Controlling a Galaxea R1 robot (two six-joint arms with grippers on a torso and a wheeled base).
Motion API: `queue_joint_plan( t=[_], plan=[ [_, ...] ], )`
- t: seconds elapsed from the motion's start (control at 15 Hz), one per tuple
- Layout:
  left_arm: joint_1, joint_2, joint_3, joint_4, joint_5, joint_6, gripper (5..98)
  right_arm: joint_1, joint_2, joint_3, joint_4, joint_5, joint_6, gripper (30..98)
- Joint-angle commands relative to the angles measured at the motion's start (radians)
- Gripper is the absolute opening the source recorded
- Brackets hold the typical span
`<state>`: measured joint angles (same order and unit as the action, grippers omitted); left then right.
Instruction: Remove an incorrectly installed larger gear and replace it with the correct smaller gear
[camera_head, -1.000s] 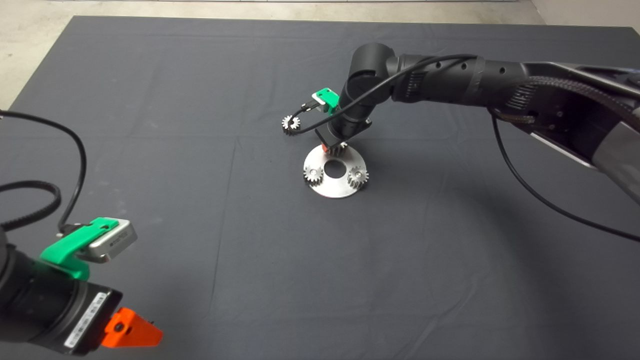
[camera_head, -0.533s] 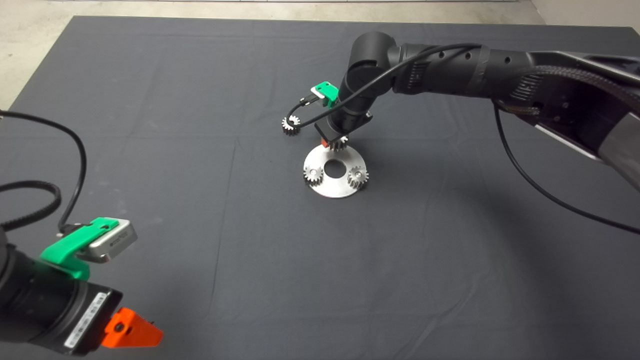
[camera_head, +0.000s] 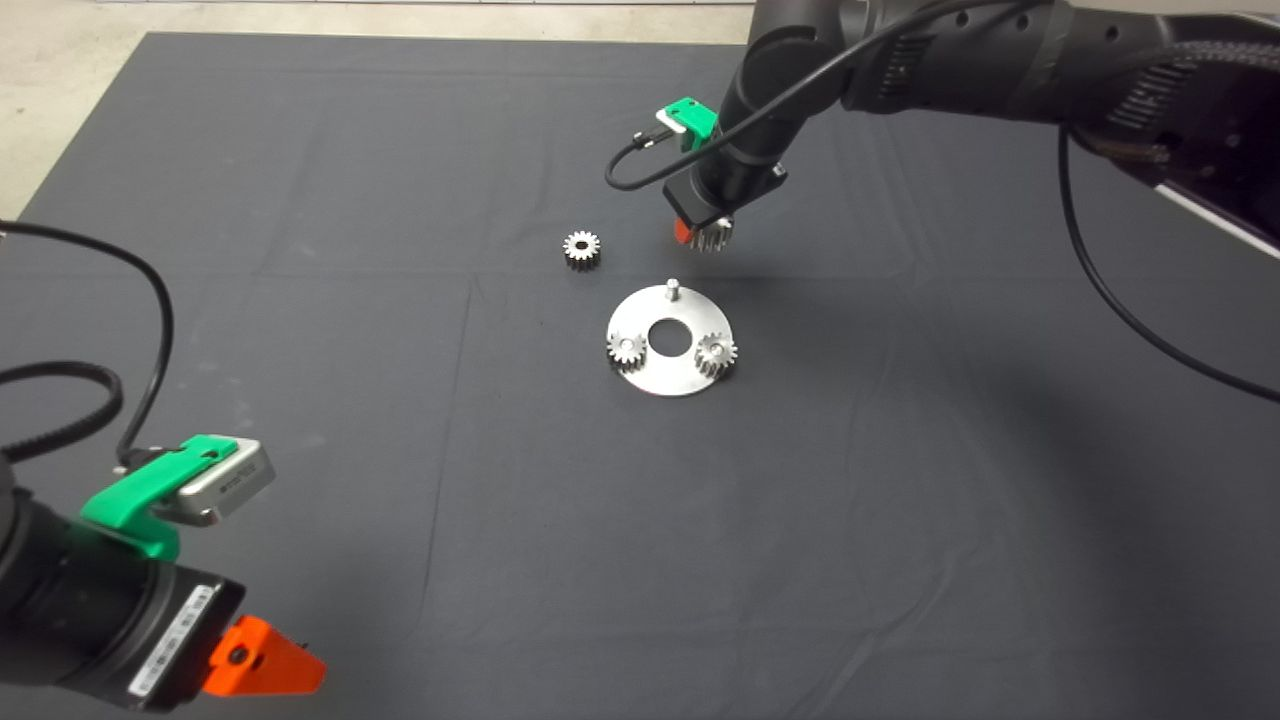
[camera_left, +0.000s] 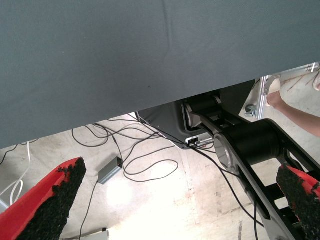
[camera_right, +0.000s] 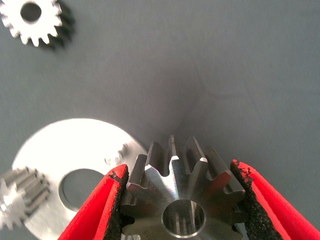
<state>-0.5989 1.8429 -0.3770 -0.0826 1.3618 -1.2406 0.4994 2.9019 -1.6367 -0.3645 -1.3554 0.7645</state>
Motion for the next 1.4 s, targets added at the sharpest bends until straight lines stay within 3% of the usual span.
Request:
queue_joint_plan(
  t=[0.0,0.27,0.53,0.8,1.2,1.33],
  plan=[
    [-0.007,0.0,0.018,-0.016,0.0,-0.001,98.3,0.035,-0.107,0.167,0.048,-0.132,0.029,51.2],
    [-0.007,-0.001,0.018,-0.016,0.0,0.0,98.3,0.031,-0.271,0.402,0.047,-0.18,0.149,51.2],
    [-0.007,-0.001,0.018,-0.016,0.0,0.001,98.3,0.027,-0.398,0.582,0.047,-0.194,0.168,51.3],
    [-0.007,-0.001,0.018,-0.016,0.001,0.001,98.3,-0.018,-0.496,0.667,0.021,-0.194,0.202,51.3],
    [-0.007,-0.001,0.018,-0.016,0.002,0.001,98.3,-0.059,-0.534,0.729,-0.044,-0.183,0.261,51.4],
    [-0.007,-0.001,0.018,-0.016,0.002,0.001,98.3,-0.065,-0.536,0.729,-0.047,-0.182,0.309,51.2]
  ],
)
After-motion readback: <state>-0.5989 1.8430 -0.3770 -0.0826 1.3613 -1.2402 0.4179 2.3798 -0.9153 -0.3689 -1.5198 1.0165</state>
